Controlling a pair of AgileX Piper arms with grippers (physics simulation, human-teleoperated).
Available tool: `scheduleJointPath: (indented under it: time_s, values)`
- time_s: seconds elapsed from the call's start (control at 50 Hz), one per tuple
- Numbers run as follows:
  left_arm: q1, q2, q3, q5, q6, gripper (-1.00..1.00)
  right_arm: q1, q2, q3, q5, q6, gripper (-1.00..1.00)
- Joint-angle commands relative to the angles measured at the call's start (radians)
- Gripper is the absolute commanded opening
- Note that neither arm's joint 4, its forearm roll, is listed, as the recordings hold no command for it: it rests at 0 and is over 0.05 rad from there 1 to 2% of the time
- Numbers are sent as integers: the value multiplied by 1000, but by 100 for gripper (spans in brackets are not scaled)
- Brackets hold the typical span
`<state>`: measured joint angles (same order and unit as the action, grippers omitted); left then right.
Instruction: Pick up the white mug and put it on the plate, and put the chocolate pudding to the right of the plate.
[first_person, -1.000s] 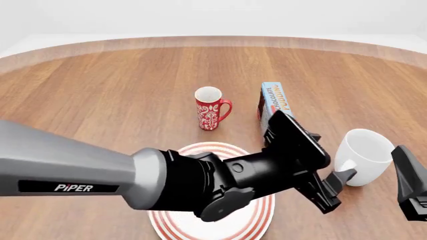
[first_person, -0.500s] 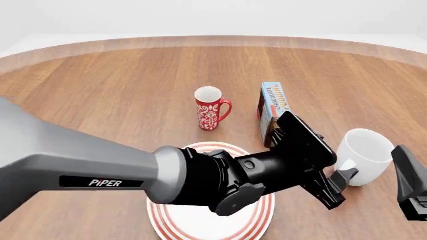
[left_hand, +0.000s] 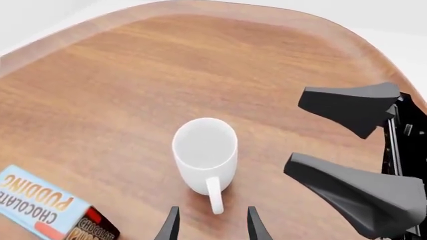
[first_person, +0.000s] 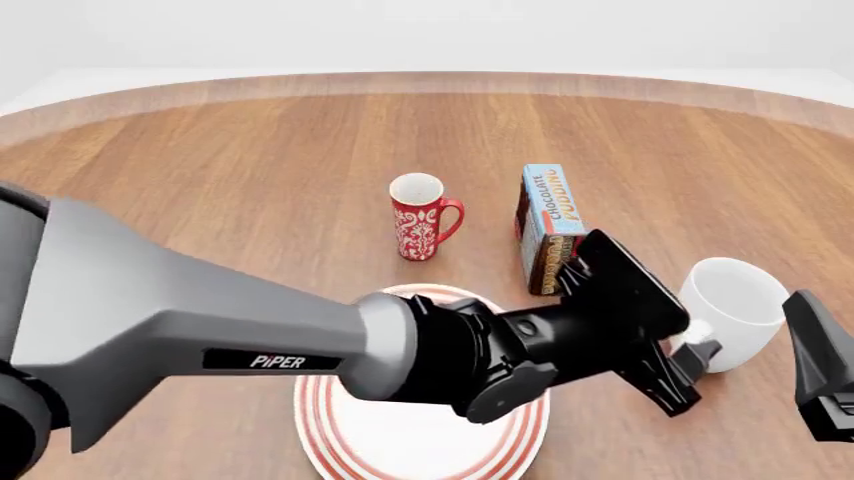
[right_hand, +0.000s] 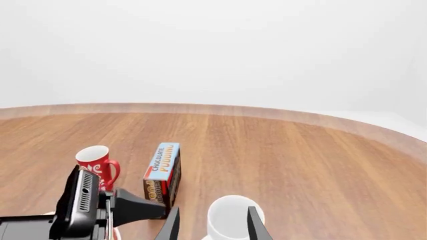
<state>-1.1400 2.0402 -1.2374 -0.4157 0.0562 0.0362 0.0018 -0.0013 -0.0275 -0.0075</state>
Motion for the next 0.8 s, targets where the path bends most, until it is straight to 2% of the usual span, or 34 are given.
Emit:
scheduleJointPath:
  time_s: [0.02, 0.8]
  values:
    - [-6, 37, -37, 20, 1, 100, 0, 4, 0, -5, 0, 100]
    - [-13, 157, -164, 103, 2, 100, 0, -1, 0, -1, 3, 100]
